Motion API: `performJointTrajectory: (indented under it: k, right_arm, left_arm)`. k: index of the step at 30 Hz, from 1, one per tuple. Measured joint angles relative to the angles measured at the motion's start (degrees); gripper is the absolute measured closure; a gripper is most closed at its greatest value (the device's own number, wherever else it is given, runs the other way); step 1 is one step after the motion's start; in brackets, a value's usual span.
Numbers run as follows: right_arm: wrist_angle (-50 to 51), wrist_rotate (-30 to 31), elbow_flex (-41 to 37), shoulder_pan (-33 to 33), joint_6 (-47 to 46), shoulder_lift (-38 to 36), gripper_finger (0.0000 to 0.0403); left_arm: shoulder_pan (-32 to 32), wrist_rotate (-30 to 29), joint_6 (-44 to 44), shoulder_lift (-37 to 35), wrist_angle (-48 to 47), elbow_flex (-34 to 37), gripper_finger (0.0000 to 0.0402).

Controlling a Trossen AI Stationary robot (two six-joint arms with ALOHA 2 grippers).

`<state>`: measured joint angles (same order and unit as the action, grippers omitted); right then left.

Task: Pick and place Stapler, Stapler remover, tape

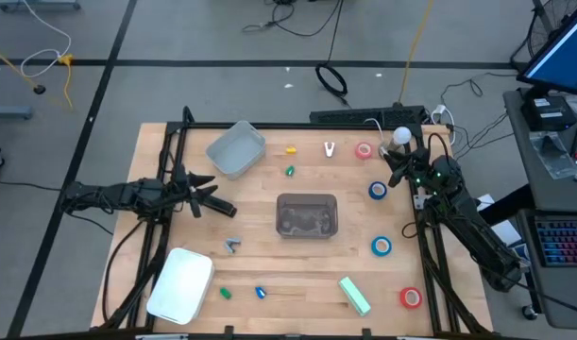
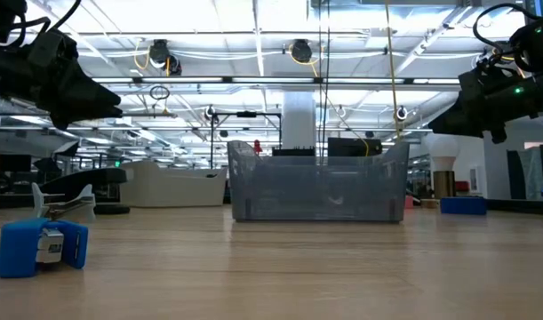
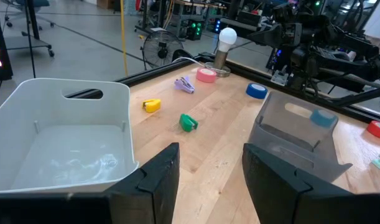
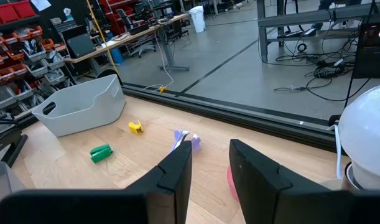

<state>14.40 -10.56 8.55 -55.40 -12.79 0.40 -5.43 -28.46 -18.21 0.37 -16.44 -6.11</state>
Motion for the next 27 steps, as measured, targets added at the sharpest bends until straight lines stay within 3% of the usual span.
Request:
performJointTrajectory:
  k: [11, 27]
  right_arm:
    - [-0.1, 0.02, -0.01, 0.0, 0.17, 0.01, 0.0303]
    - [-9.39, 0.0, -0.36, -0.02, 0.01, -0.01, 0.0303]
  left_arm:
    - [0.0, 0.0, 0.01, 0.01, 0.02, 0.0, 0.0227]
    - [-0.02, -0.01, 0.02, 0.01, 0.01, 0.0, 0.0227]
